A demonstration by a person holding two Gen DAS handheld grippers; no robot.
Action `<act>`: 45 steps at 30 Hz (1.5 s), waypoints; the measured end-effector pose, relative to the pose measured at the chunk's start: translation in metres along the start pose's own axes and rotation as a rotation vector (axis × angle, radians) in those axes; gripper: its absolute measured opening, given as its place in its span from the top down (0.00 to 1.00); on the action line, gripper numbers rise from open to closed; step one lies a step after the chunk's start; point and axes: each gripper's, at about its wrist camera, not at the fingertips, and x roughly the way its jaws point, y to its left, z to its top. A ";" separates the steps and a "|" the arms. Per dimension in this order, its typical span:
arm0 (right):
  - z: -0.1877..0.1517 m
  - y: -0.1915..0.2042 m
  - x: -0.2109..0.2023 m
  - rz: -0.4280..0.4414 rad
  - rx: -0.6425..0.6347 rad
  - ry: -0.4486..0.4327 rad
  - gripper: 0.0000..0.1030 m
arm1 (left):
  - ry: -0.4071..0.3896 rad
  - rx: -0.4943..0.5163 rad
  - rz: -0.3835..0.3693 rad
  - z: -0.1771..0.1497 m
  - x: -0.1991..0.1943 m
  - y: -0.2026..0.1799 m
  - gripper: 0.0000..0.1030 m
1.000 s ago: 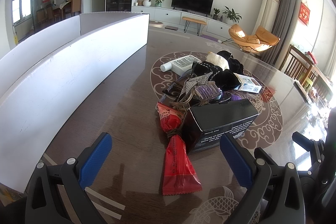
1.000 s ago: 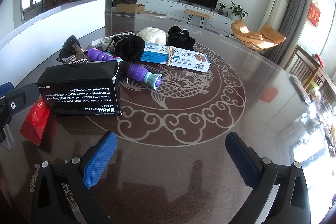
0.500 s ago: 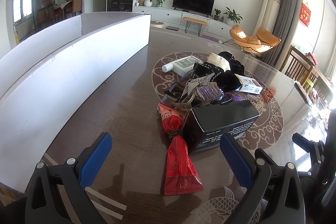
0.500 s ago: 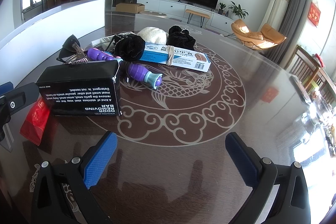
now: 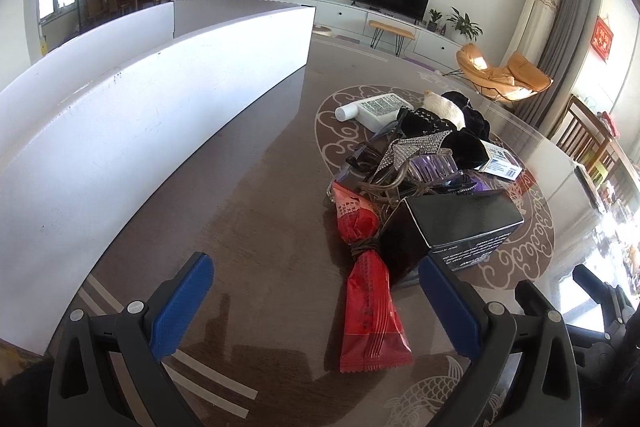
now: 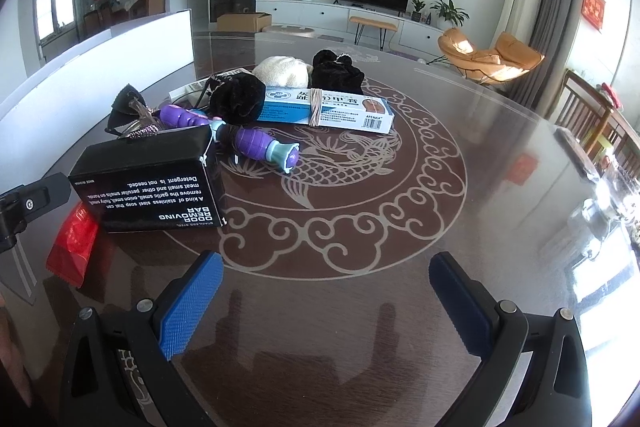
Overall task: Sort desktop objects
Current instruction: 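Move left tool toward the red candy packet while right tool approaches the black box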
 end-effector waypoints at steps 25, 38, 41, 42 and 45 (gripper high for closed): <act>0.010 0.000 0.009 0.168 0.005 0.077 0.00 | 0.063 -0.117 0.035 -0.006 0.000 0.026 0.00; 0.072 0.061 0.008 0.305 0.042 0.010 0.00 | 0.048 0.056 0.204 -0.010 0.002 -0.002 0.00; 0.077 0.099 0.015 0.266 -0.105 0.012 0.00 | 0.055 0.043 0.195 -0.009 0.005 0.002 0.00; 0.073 0.107 0.017 0.222 -0.166 0.007 0.00 | 0.057 0.039 0.190 -0.009 0.005 0.002 0.00; 0.060 0.103 0.014 0.200 -0.248 -0.022 0.00 | 0.064 0.040 0.174 -0.009 0.008 0.001 0.00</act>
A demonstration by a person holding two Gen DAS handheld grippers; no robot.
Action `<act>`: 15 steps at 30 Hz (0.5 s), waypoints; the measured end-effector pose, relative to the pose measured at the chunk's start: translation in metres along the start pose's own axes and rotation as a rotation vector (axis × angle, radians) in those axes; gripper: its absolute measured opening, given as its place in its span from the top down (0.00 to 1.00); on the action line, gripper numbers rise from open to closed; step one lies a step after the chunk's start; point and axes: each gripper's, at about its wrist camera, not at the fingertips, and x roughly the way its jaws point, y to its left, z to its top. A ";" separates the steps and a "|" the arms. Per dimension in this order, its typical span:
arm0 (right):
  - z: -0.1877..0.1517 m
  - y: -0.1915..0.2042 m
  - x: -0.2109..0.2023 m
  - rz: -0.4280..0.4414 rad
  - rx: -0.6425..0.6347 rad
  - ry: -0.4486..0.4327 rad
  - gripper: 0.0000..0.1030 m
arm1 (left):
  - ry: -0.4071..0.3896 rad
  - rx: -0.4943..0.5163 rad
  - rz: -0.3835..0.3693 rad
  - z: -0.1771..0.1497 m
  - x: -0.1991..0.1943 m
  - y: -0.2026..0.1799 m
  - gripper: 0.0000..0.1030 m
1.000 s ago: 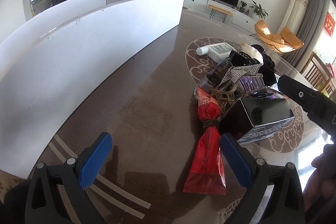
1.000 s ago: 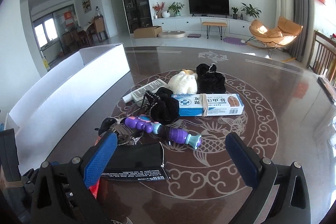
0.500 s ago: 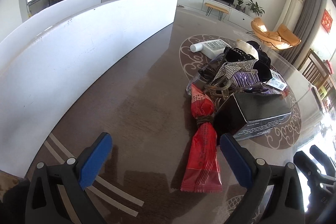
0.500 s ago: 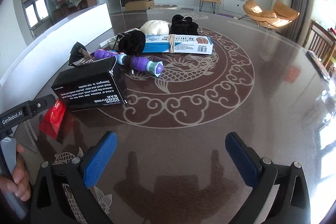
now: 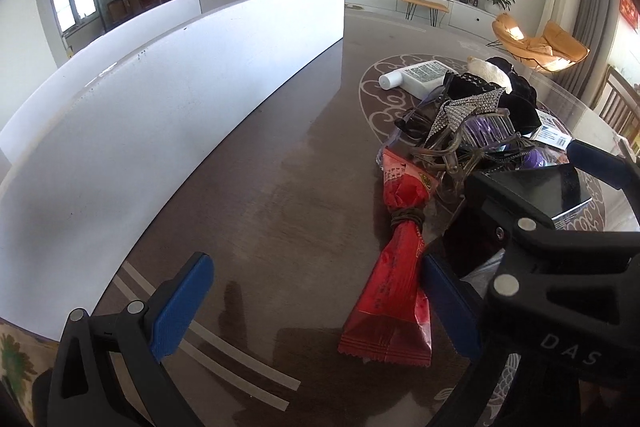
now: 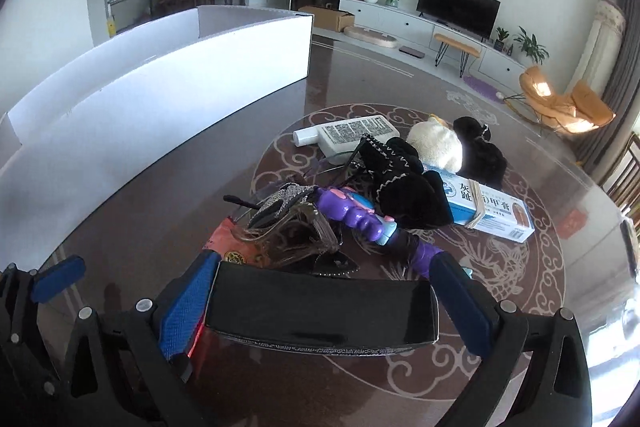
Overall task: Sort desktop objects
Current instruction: 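Move left tool toward the red candy packet while right tool approaches the black box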
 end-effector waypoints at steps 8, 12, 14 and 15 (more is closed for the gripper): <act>-0.054 -0.074 -0.038 -0.090 0.091 -0.001 0.00 | -0.006 0.097 0.015 -0.004 0.000 -0.021 0.00; -0.081 -0.103 -0.058 -0.137 0.144 0.003 0.00 | 0.000 0.082 -0.002 -0.002 0.003 -0.018 0.00; -0.092 -0.113 -0.068 -0.152 0.168 0.005 0.00 | 0.013 0.066 -0.013 -0.001 0.005 -0.015 0.00; -0.097 -0.116 -0.073 -0.156 0.179 0.004 0.00 | 0.018 0.057 -0.019 -0.001 0.006 -0.014 0.00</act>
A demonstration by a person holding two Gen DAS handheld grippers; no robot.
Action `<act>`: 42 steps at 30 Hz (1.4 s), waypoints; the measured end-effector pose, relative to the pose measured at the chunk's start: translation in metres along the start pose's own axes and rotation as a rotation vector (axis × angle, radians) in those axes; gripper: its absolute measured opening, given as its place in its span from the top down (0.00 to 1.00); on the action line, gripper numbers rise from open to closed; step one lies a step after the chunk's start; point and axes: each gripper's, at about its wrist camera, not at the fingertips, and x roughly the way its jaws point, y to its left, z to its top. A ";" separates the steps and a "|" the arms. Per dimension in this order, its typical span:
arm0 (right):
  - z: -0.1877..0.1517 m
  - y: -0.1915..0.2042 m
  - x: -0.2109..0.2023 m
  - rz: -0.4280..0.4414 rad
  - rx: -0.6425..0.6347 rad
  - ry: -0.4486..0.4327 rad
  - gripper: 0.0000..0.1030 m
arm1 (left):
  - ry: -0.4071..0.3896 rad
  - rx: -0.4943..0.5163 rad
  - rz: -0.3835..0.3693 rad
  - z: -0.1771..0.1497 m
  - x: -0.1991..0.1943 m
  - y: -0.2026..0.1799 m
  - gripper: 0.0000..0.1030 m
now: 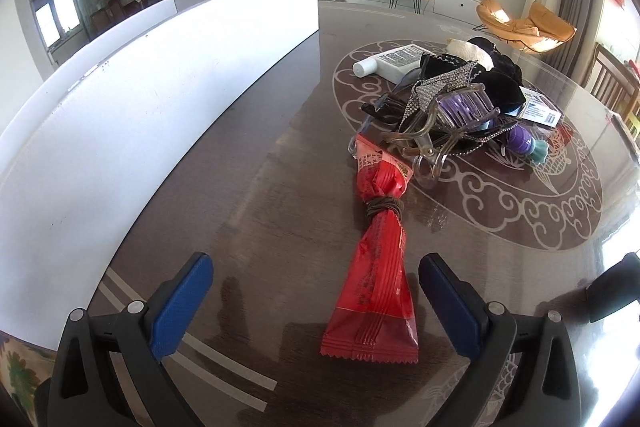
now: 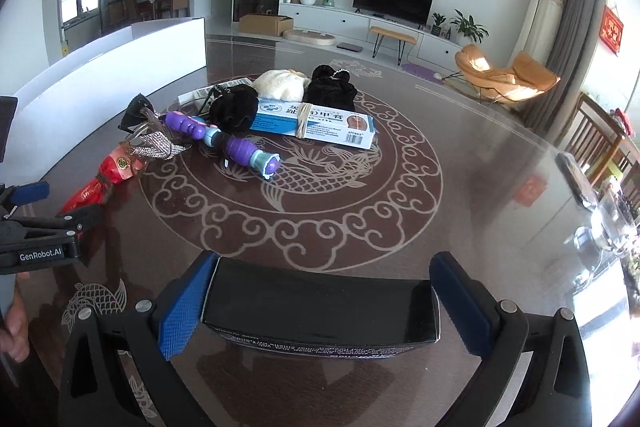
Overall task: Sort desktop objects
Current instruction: 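Move left tool toward the red candy packet while right tool approaches the black box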
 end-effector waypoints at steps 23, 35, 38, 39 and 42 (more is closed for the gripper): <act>-0.037 -0.052 -0.042 0.056 0.325 0.011 0.00 | 0.033 0.017 -0.048 0.000 0.008 -0.009 0.00; -0.097 -0.074 -0.061 0.160 0.343 0.178 0.00 | 0.029 -0.025 -0.063 0.002 0.007 0.000 0.00; -0.102 -0.080 -0.052 0.093 0.296 0.210 0.00 | 0.025 -0.054 -0.071 0.002 0.005 0.006 0.00; -0.102 -0.085 -0.048 0.070 0.283 0.226 0.00 | 0.024 -0.066 -0.078 0.002 0.005 0.008 0.00; -0.098 -0.098 -0.032 -0.003 0.243 0.279 0.00 | 0.031 -0.100 -0.108 0.002 0.005 0.013 0.00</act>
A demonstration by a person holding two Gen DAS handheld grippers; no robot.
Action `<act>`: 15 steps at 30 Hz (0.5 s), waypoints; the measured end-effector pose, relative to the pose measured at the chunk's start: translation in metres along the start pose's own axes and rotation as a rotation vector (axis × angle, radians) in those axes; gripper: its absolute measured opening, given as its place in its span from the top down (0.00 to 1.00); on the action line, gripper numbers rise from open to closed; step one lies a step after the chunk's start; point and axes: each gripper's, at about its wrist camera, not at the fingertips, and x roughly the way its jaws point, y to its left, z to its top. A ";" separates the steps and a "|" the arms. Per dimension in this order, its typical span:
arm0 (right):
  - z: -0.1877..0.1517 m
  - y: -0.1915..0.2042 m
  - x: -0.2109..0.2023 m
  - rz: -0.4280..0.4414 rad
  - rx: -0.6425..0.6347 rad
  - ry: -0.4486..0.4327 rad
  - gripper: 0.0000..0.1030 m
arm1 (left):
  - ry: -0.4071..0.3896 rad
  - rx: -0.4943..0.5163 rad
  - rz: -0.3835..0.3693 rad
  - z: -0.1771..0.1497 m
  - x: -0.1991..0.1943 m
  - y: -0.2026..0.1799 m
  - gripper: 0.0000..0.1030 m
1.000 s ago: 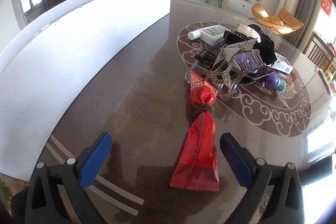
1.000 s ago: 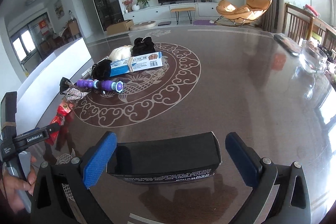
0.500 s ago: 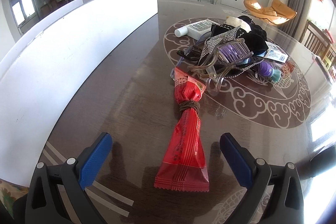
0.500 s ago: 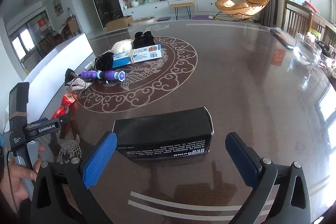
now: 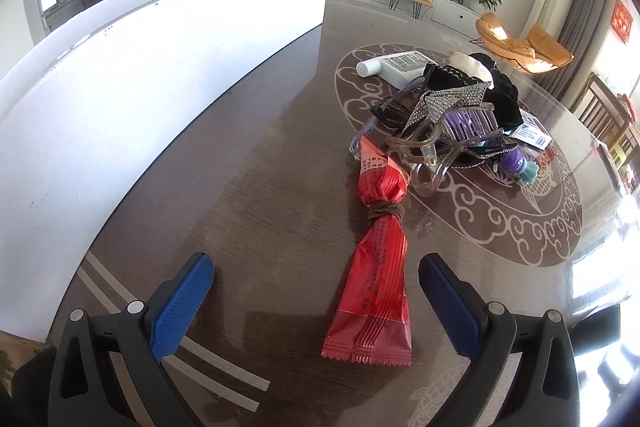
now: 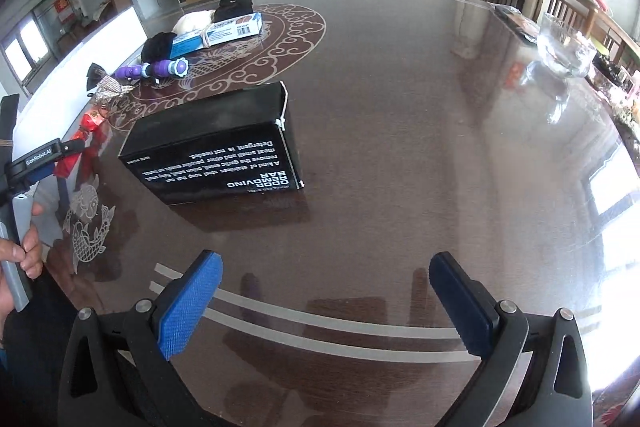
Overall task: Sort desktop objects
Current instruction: 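Move left tool toward the red candy packet while right tool approaches the black box, then close left tool on the red packet while right tool grasps the black box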
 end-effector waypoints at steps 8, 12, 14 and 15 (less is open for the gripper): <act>0.059 0.006 0.028 -0.077 -0.030 -0.101 0.00 | 0.005 0.015 0.003 -0.002 0.000 -0.003 0.00; 0.089 0.020 0.015 0.035 0.018 -0.196 0.00 | 0.008 0.015 0.008 -0.002 0.001 -0.003 0.00; 0.097 0.035 0.011 0.071 -0.009 -0.207 0.00 | 0.007 0.019 0.013 -0.002 0.001 -0.004 0.00; 0.100 0.043 0.012 0.085 -0.027 -0.198 0.00 | 0.007 0.023 0.015 -0.002 0.001 -0.004 0.00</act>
